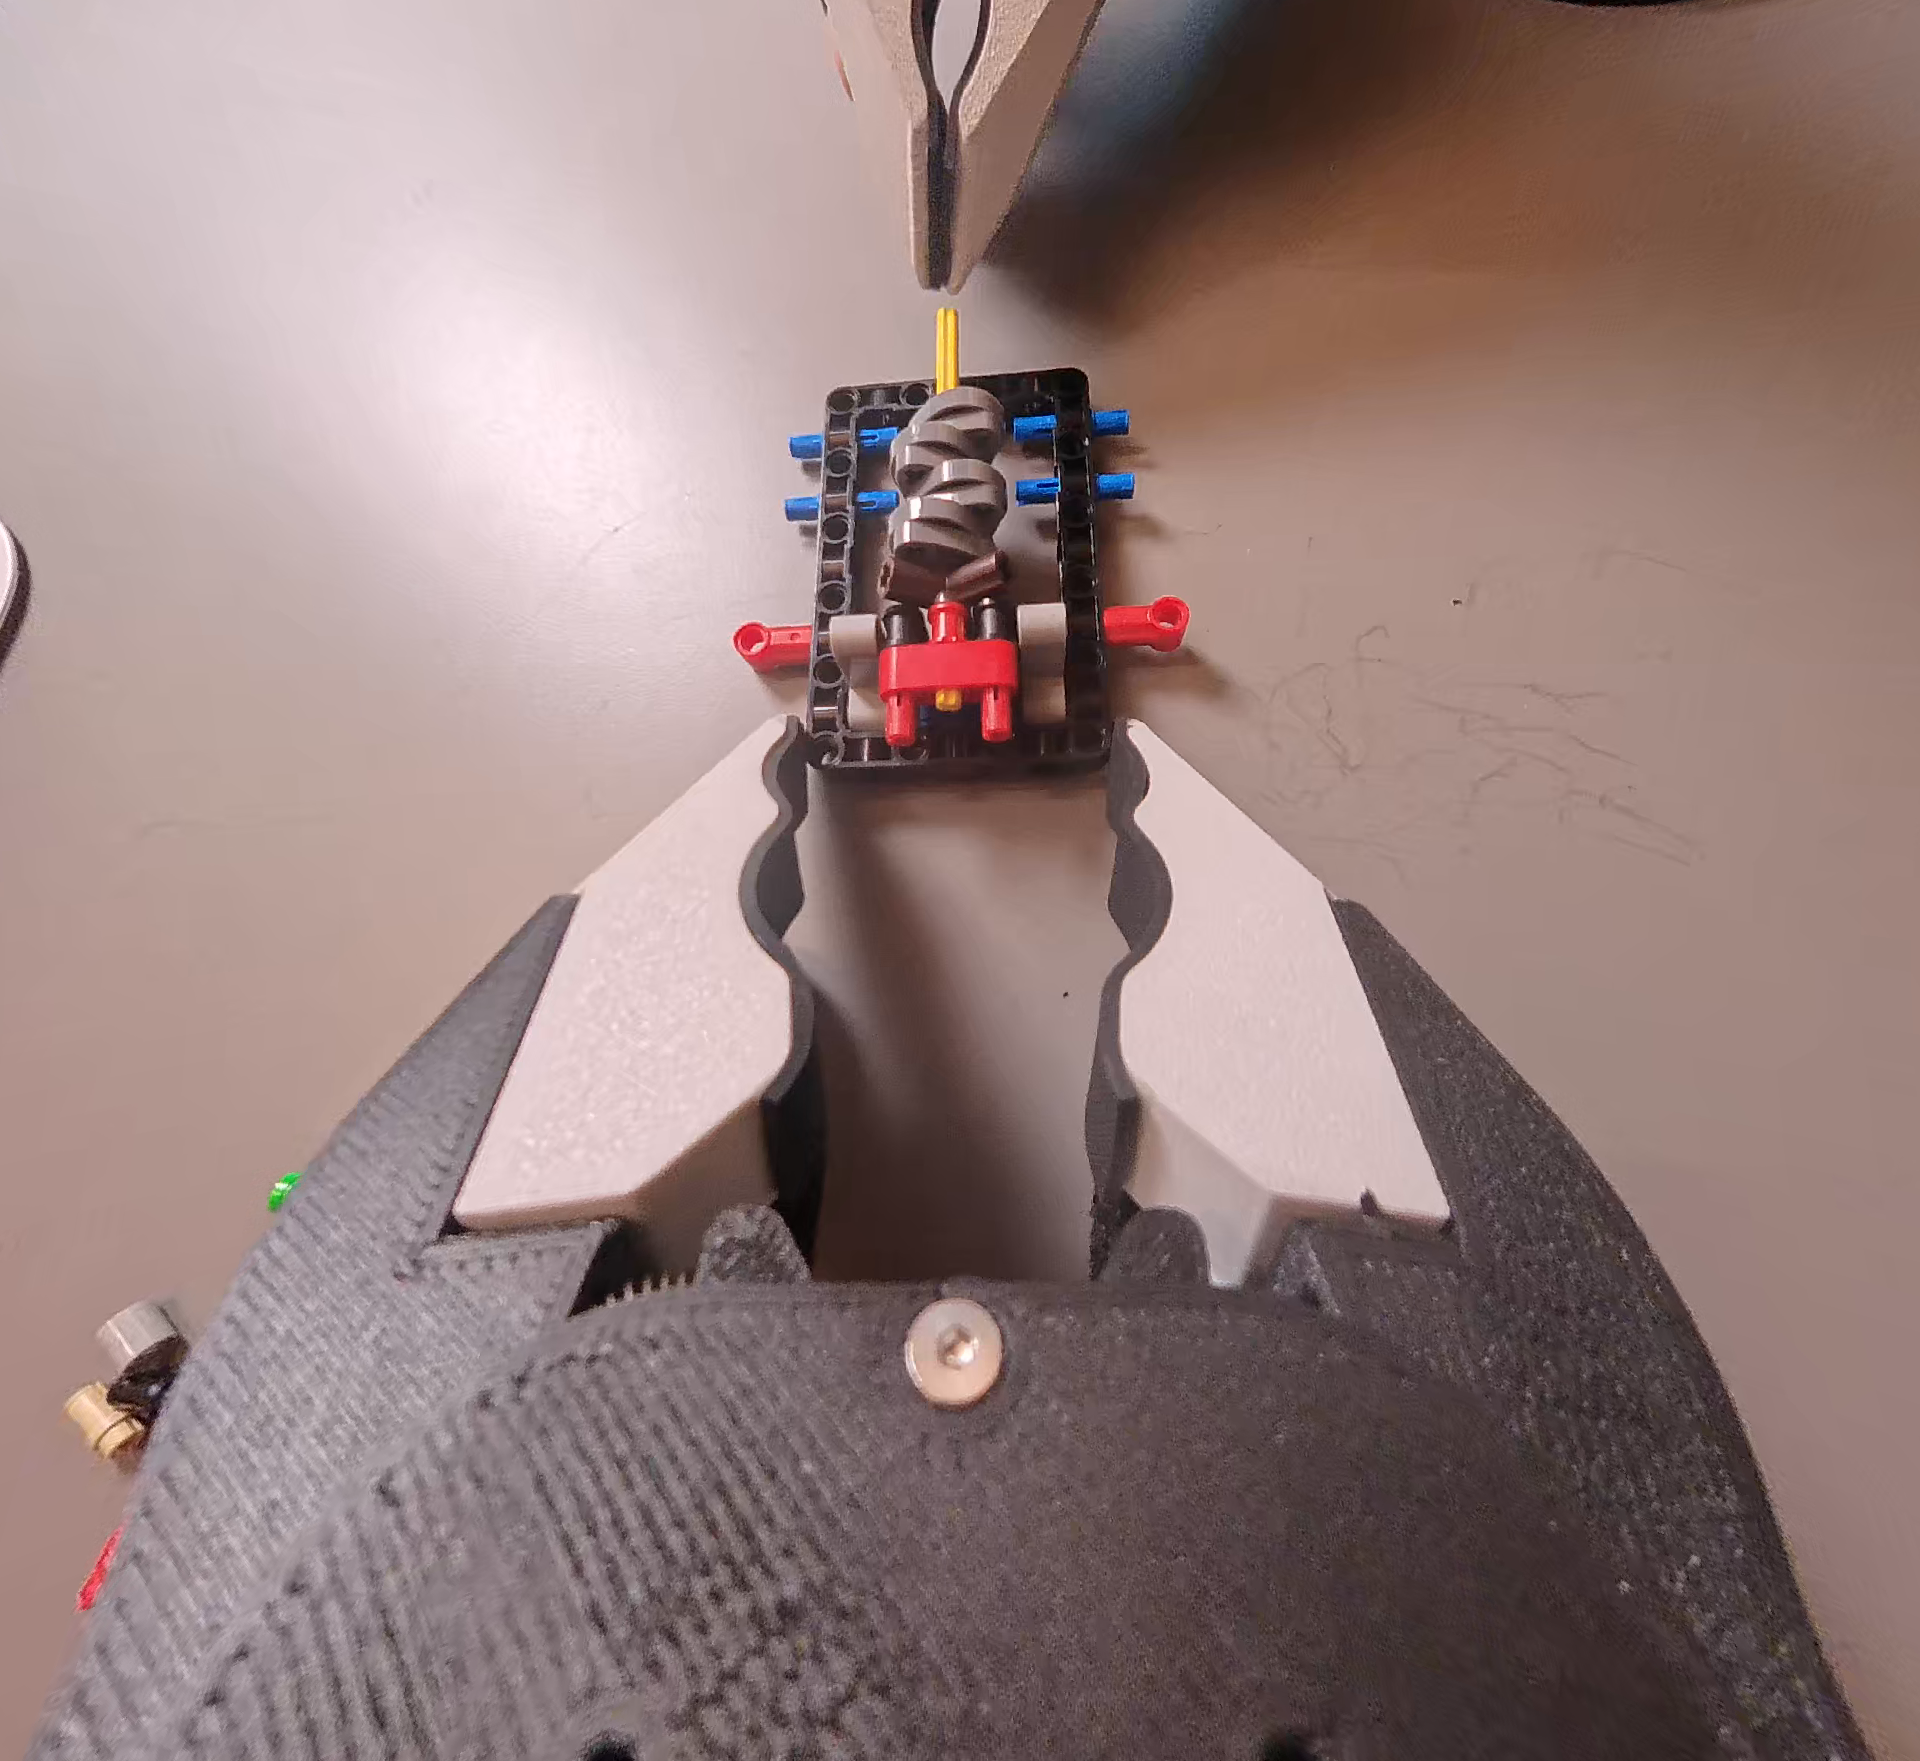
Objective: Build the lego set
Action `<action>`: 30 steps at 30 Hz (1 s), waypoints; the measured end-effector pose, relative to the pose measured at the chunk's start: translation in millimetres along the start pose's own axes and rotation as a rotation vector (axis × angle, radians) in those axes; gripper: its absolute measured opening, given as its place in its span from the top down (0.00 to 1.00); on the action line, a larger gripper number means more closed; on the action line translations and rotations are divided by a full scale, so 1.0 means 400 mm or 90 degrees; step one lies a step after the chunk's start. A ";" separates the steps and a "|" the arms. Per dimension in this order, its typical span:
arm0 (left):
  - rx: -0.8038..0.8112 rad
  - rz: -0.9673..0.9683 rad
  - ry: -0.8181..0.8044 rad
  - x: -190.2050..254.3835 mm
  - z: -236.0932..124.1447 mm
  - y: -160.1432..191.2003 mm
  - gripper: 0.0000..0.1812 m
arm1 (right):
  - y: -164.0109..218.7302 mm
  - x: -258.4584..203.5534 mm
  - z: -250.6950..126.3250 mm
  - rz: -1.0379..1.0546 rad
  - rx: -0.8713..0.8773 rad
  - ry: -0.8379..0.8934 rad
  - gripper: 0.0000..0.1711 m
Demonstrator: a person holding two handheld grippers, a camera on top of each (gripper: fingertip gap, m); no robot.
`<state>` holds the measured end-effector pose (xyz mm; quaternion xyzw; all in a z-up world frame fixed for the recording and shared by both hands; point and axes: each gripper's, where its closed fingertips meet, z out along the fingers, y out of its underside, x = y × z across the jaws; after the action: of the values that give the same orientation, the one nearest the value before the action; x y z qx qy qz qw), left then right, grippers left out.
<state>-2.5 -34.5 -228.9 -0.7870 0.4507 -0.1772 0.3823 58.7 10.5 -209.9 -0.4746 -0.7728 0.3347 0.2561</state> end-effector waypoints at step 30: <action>0.366 -0.156 -0.413 -0.464 -0.398 -0.289 0.67 | -0.276 0.820 -0.360 0.183 0.178 0.705 0.50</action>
<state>-133.9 87.0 -26.1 -0.7113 0.1438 -0.0831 0.6830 -37.9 310.9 -7.7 -0.6404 -0.4003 0.1674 0.6337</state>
